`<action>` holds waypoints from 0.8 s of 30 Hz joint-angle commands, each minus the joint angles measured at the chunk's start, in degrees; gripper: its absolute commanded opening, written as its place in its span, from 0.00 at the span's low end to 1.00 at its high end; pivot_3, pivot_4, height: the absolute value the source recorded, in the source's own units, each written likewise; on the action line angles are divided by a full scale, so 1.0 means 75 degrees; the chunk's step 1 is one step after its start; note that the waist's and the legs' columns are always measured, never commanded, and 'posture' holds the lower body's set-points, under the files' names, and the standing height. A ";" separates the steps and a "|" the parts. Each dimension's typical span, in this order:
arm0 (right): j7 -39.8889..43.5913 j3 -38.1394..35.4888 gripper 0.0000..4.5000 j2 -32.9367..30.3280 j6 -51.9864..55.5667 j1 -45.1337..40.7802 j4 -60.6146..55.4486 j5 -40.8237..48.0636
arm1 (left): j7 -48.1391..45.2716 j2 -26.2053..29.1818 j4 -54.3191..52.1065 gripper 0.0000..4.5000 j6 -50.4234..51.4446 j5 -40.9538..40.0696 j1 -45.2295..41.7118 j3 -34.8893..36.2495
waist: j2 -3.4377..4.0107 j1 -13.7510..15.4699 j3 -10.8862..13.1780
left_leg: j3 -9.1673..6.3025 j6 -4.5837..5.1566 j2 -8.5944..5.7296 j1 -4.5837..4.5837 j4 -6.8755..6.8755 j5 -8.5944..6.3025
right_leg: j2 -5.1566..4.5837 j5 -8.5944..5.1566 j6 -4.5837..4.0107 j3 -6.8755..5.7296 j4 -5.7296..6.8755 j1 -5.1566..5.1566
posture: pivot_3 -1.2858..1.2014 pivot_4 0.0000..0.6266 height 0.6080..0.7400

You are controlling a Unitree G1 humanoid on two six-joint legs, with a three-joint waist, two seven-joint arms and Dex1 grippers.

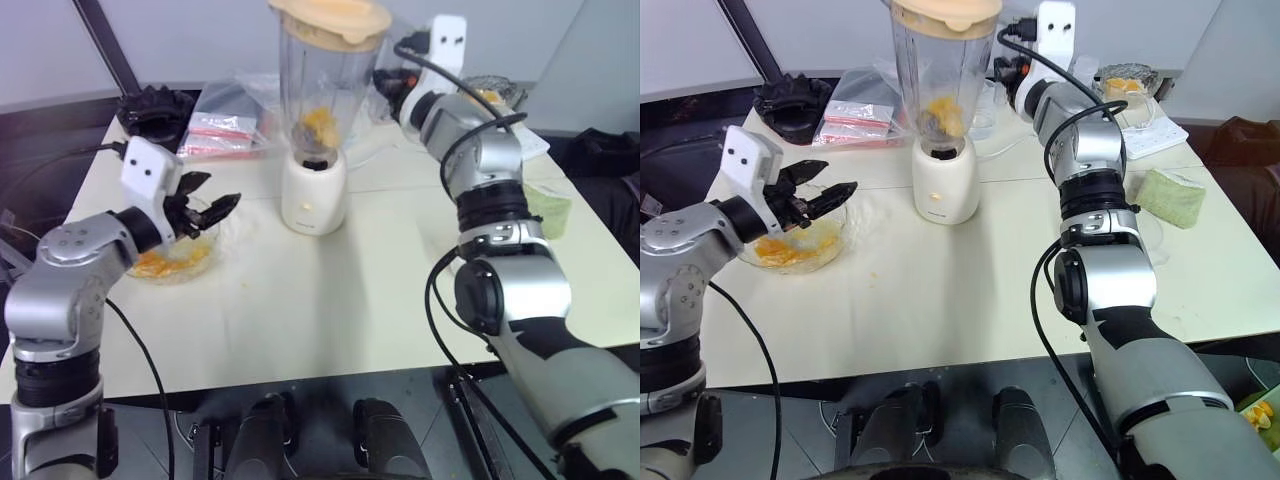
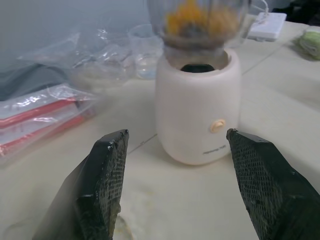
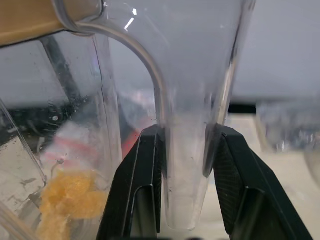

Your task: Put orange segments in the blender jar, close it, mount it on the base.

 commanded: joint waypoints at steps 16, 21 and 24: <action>0.0117 0.0365 0.19 -0.0074 -0.0164 0.0265 -0.0786 -0.0391 | 0.0639 -0.0129 -0.0011 0.72 -0.0289 -0.0307 -0.0098 -0.0073 | -0.0001 -0.0010 -0.0001 | 0.0000 -0.0004 0.0002 0.0003 0.0001 0.0001 | 0.0000 0.0000 0.0000 0.0000 0.0001 0.0001 | 0.52 0.24 1.00; 0.0029 0.0362 0.19 -0.0114 -0.0578 0.0220 -0.0288 -0.0558 | 0.0720 -0.0183 -0.0035 0.72 -0.0362 -0.0320 -0.0070 -0.0177 | -0.0003 -0.0009 -0.0002 | 0.0000 -0.0006 0.0002 0.0005 0.0001 0.0001 | 0.0000 0.0000 -0.0001 0.0000 0.0001 0.0002 | 0.52 0.24 1.00; -0.0026 0.0315 0.19 -0.0123 -0.0746 0.0178 0.0036 -0.0581 | 0.0745 -0.0191 -0.0049 0.72 -0.0391 -0.0338 -0.0046 -0.0190 | -0.0003 0.0013 -0.0002 | 0.0001 -0.0006 0.0000 0.0002 0.0001 0.0002 | -0.0003 0.0000 -0.0001 -0.0001 0.0000 0.0001 | 0.52 0.24 1.00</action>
